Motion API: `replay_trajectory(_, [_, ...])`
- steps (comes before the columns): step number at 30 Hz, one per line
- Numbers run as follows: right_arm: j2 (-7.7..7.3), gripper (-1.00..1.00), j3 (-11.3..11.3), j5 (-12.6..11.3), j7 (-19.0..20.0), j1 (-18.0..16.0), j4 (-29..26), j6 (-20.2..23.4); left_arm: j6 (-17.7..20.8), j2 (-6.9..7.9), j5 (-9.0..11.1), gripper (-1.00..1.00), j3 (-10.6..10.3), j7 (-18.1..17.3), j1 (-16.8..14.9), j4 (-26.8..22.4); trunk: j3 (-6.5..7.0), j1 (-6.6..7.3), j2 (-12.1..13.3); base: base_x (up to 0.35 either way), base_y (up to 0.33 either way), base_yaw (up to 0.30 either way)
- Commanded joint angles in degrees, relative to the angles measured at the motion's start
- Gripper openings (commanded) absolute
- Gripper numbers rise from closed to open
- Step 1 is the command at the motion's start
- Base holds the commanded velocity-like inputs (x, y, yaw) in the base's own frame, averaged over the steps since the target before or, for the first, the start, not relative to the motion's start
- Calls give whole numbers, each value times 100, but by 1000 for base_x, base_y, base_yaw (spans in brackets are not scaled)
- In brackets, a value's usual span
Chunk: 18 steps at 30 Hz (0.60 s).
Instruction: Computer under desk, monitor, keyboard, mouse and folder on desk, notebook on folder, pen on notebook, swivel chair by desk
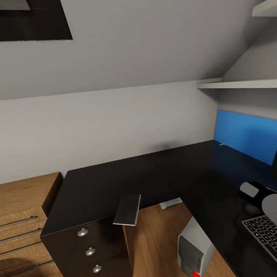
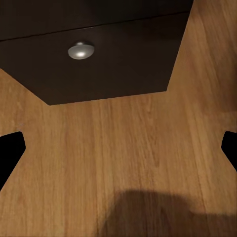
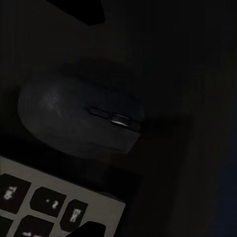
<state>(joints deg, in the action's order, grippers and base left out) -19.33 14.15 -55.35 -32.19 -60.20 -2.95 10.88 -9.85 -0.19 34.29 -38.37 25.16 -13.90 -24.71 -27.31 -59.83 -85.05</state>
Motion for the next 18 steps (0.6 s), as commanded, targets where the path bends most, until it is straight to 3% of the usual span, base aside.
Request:
replay_trajectory(1, [-3, 100, 47, -19, -29, -1, -16, 58, -35, 3, 60, 100, -49, 32, -7, 2, -6, 0, -3, 0, 0, 0])
replay_trajectory(10, [-11, 100, 7, -51, -33, -1, -190, 67, -32, 2, 67, 100, -49, 32, -7, 10, -6, 0, -3, 0, 0, 5])
replay_trajectory(18, [57, 100, 39, -30, -40, -1, -546, 52, -26, 2, 61, 100, -56, 32, -7, 23, -6, 0, -3, 0, 0, 149])
